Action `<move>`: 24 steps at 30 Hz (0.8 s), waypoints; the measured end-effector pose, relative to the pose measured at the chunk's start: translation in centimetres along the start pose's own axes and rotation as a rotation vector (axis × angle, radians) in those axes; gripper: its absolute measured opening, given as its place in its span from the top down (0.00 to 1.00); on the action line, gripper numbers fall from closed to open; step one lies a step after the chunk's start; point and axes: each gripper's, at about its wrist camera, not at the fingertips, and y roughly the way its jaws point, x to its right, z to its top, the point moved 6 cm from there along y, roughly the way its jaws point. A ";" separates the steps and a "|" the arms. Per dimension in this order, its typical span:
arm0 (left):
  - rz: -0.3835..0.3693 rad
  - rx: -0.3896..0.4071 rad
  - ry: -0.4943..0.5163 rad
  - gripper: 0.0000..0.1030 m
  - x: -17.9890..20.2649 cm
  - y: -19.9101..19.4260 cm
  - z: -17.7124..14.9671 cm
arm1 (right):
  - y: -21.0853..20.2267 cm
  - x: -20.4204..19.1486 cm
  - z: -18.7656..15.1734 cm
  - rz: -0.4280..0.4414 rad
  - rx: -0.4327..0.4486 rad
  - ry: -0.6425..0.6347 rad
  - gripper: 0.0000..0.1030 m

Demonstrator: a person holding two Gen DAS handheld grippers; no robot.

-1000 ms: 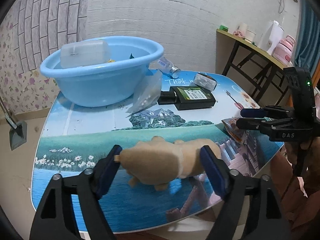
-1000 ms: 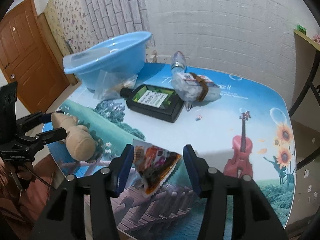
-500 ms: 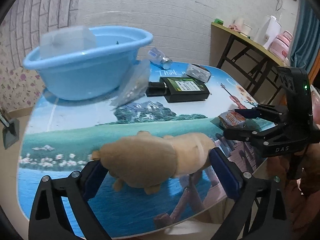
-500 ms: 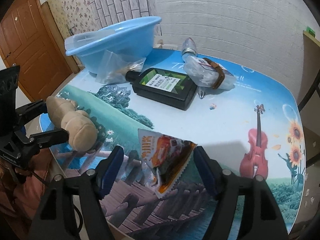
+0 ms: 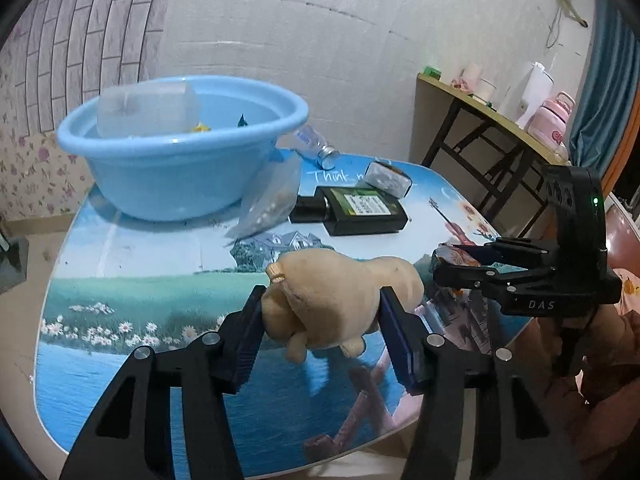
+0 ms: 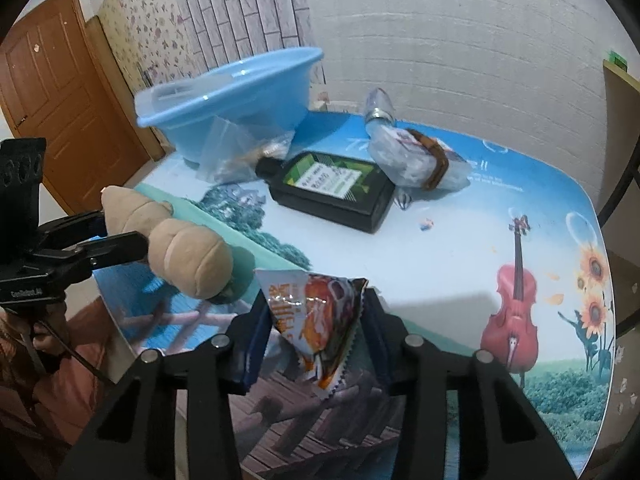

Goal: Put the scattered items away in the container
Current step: 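Carry the plush dog and snack bag over the basin with both tools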

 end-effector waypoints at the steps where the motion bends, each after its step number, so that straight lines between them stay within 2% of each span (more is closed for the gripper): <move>1: 0.004 0.006 0.002 0.47 0.0 -0.2 0.1 | -0.2 -0.1 0.1 0.001 0.005 -0.001 0.59; 5: 0.028 0.072 0.022 0.47 0.5 -2.2 1.5 | -1.0 -0.3 0.8 0.006 0.035 0.001 0.59; 8: 0.003 0.104 0.022 0.47 0.6 -3.6 2.7 | -1.9 -0.5 1.7 0.021 0.059 0.001 0.59; 18: 0.203 0.232 -0.021 0.47 -3.9 -8.1 7.6 | -3.1 -3.7 6.4 0.082 0.142 -0.073 0.59; 24: 0.221 0.258 -0.043 0.47 -6.5 -9.0 9.7 | -3.3 -6.0 9.5 0.112 0.198 -0.120 0.59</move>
